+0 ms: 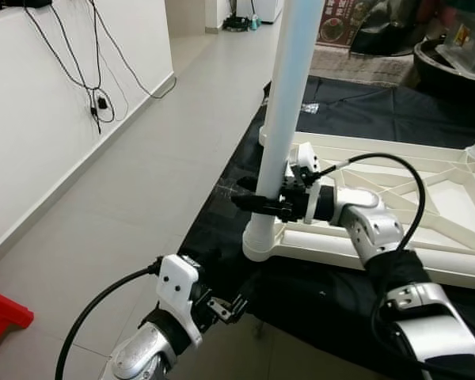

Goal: Building children table

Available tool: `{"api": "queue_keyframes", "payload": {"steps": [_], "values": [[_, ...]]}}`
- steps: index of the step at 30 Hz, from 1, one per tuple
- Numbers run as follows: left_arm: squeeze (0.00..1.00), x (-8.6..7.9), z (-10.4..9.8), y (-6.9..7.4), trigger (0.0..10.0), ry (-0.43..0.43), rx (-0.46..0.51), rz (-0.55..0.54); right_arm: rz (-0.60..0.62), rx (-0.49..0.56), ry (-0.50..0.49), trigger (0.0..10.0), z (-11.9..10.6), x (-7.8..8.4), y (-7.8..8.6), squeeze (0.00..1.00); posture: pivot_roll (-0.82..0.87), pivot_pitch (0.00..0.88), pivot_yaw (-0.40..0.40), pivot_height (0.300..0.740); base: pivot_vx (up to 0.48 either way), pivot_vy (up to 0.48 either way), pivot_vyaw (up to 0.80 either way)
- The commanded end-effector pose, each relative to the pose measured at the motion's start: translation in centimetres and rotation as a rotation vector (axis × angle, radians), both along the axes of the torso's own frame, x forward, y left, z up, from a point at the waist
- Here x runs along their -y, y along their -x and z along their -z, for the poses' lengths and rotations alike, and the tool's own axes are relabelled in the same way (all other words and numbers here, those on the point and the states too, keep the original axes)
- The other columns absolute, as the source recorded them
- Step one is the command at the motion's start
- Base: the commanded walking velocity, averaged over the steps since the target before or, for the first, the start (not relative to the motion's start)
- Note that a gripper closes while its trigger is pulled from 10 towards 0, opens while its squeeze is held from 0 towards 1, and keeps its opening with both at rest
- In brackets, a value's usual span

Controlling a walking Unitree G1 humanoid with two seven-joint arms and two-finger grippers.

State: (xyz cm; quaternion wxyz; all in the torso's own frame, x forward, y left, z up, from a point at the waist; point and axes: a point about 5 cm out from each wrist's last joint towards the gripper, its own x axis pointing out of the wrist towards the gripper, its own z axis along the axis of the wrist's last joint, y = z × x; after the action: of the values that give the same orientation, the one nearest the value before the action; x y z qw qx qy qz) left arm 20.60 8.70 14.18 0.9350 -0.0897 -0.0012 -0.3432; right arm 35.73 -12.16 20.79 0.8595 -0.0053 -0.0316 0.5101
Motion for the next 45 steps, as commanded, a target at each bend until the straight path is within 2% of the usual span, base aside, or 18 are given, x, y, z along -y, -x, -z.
{"api": "queue_keyframes", "payload": {"steps": [1, 2, 4, 5, 7, 8, 9, 10, 17, 23, 24, 25, 33, 34, 38, 40, 42, 45], "values": [[0.0, -0.2, 0.4, 0.0, 10.0, -0.009, -0.01, -0.004, 0.208, -0.048, -0.029, 0.0, 1.2, 1.0, -0.4, 0.0, 0.11, 0.107, -0.027, 0.74, 0.0, 0.0, 0.0], [0.0, -0.3, 0.5, -0.1, 10.0, -0.011, -0.01, -0.006, 0.491, -0.055, -0.077, 0.0, 1.8, 1.8, -0.5, 0.0, 0.11, 0.108, -0.022, 0.74, 0.0, 0.0, 0.0], [0.0, -0.3, 0.5, -0.1, 10.0, -0.011, -0.01, -0.006, 0.491, -0.055, -0.077, 0.0, 1.8, 1.8, -0.5, 0.0, 0.11, 0.108, -0.022, 0.74, 0.0, 0.0, 0.0], [0.0, -0.4, 0.5, -0.2, 10.0, -0.013, -0.01, -0.007, 0.781, -0.059, -0.089, 0.0, 2.5, 3.0, -0.1, 0.0, 0.1, 0.108, -0.016, 0.74, 0.0, 0.0, 0.0], [0.0, -0.4, 0.5, -0.2, 10.0, -0.013, -0.01, -0.007, 0.781, -0.059, -0.089, 0.0, 2.5, 3.0, -0.1, 0.0, 0.1, 0.108, -0.016, 0.74, 0.0, 0.0, 0.0], [0.0, -0.5, 0.5, -0.2, 10.0, -0.016, -0.009, -0.007, 1.038, -0.09, -0.12, 0.0, 3.3, 3.4, 1.1, 0.0, 0.11, 0.109, -0.015, 0.74, 0.0, 0.0, 0.0], [0.0, -0.5, 0.5, -0.2, 10.0, -0.016, -0.009, -0.007, 1.038, -0.09, -0.12, 0.0, 3.3, 3.4, 1.1, 0.0, 0.11, 0.109, -0.015, 0.74, 0.0, 0.0, 0.0], [0.0, -0.5, 0.5, -0.3, 10.0, -0.018, -0.008, -0.008, 1.217, -0.124, -0.147, 0.0, 3.9, 3.0, 2.4, 0.0, 0.11, 0.111, -0.015, 0.74, 0.0, 0.0, 0.0], [0.0, -0.5, 0.4, -0.3, 10.0, -0.019, -0.008, -0.009, 1.415, -0.198, -0.208, 0.0, 4.6, 0.7, 3.6, 0.0, 0.11, 0.114, -0.017, 0.74, 0.0, 0.0, 0.0], [0.0, -0.4, 0.4, -0.3, 10.0, -0.017, -0.008, -0.009, 1.423, -0.217, -0.22, 0.0, 4.8, 0.0, 3.3, 0.0, 0.11, 0.116, -0.017, 0.74, 0.0, 0.0, 0.0], [0.0, -0.4, 0.5, -0.3, 10.0, -0.016, -0.009, -0.009, 1.413, -0.224, -0.224, 10.0, 4.7, -0.7, 3.1, 0.0, 0.11, 0.115, -0.019, 0.74, 0.0, 0.0, 0.0], [0.0, -0.4, 0.5, -0.3, 10.0, -0.014, -0.009, -0.008, 1.353, -0.2, -0.234, 10.0, 4.4, -1.2, 2.7, 1.0, 0.1, 0.117, -0.021, 0.74, 0.0, 0.0, 0.0], [0.0, -0.3, 0.5, -0.3, 10.0, -0.011, -0.009, -0.008, 1.242, -0.12, -0.25, 10.0, 3.3, -1.5, 2.5, 1.0, 0.1, 0.117, -0.021, 0.74, 0.0, 0.0, 0.0], [0.0, -0.3, 0.5, -0.3, 10.0, -0.011, -0.009, -0.008, 1.188, -0.102, -0.232, 10.0, 3.3, -1.2, 2.4, 0.0, 0.1, 0.115, -0.02, 0.74, 0.0, 0.0, 0.0], [0.0, -0.3, 0.5, -0.3, 10.0, -0.01, -0.009, -0.007, 1.048, -0.12, -0.248, 10.0, 3.5, -1.2, 2.3, 0.0, 0.1, 0.114, -0.019, 0.74, 0.0, 0.0, 0.0], [0.0, -0.3, 0.5, -0.4, 10.0, -0.009, -0.009, -0.006, 0.898, -0.13, -0.268, 10.0, 3.5, -0.9, 2.3, 0.0, 0.09, 0.111, -0.015, 0.74, 0.0, 0.0, 0.0], [0.0, -0.2, 0.6, -0.5, 10.0, -0.008, -0.01, -0.004, 0.56, -0.141, -0.223, 10.0, 3.5, 0.7, 2.0, 0.0, 0.09, 0.097, -0.015, 0.74, 0.0, 0.0, 0.0], [0.0, -0.2, 0.7, -0.6, 10.0, -0.007, -0.01, -0.001, 0.377, -0.151, -0.16, 10.0, 3.3, 1.7, 1.7, 0.0, 0.09, 0.083, -0.016, 0.74, 0.0, 0.0, 0.0]]}}
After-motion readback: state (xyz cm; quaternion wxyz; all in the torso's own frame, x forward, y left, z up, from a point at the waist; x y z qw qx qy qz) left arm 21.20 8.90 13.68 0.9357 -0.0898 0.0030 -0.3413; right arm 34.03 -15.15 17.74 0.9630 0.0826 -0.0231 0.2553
